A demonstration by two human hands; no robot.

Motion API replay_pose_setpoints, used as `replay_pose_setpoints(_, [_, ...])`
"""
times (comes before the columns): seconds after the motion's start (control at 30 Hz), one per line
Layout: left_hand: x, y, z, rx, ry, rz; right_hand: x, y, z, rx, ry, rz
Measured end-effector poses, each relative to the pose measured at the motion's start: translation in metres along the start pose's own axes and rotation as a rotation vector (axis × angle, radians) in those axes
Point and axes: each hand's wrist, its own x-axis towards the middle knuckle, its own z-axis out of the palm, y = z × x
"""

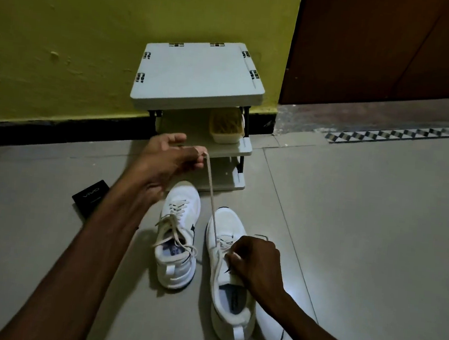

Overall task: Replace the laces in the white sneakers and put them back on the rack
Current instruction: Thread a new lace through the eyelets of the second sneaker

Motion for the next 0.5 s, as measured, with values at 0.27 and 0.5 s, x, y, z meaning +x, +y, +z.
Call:
replay_pose_setpoints(0.27, [-0.006,-0.068,0.011,-0.760,-0.117,-0.346,0.000,-0.001,-0.003,0.098,-0.007,0.045])
replay_pose_setpoints(0.5, [-0.007,-0.083,0.016,1.274,-0.260,-0.169,0.002,0.003,-0.002,0.115,-0.001,0.079])
